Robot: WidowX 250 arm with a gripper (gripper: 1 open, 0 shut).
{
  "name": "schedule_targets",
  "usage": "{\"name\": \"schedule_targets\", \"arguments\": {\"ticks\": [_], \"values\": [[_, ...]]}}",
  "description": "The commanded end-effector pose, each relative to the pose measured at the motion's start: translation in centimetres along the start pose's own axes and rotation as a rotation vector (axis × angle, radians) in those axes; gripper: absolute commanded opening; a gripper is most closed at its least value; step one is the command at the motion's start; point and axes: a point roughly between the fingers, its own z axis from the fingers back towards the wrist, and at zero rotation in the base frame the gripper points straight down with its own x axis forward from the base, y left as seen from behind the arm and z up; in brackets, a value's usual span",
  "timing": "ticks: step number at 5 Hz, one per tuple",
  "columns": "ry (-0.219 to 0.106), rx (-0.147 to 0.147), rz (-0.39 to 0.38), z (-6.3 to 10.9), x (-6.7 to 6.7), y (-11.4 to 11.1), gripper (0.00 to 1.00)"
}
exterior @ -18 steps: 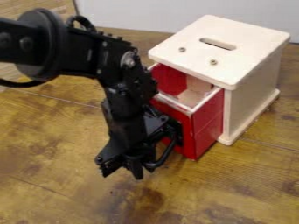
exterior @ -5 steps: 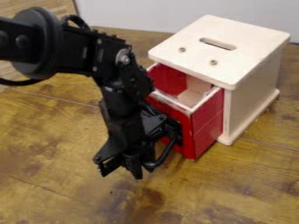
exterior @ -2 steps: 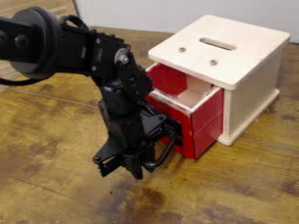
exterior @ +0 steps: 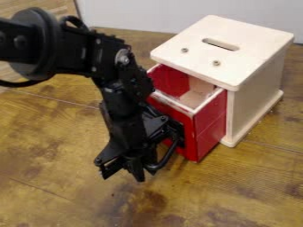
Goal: Open the drawer
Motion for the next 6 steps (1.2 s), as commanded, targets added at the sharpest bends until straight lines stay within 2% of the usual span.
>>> {"name": "schedule_targets", "arguments": {"ticks": [1, 6], "values": [[-0.018, -0.036, -0.037, 1.25, 1.24, -0.04, 0.00], [-0.007, -0.052, -0.038, 1.42, 1.09, -0.20, 0.00]]}}
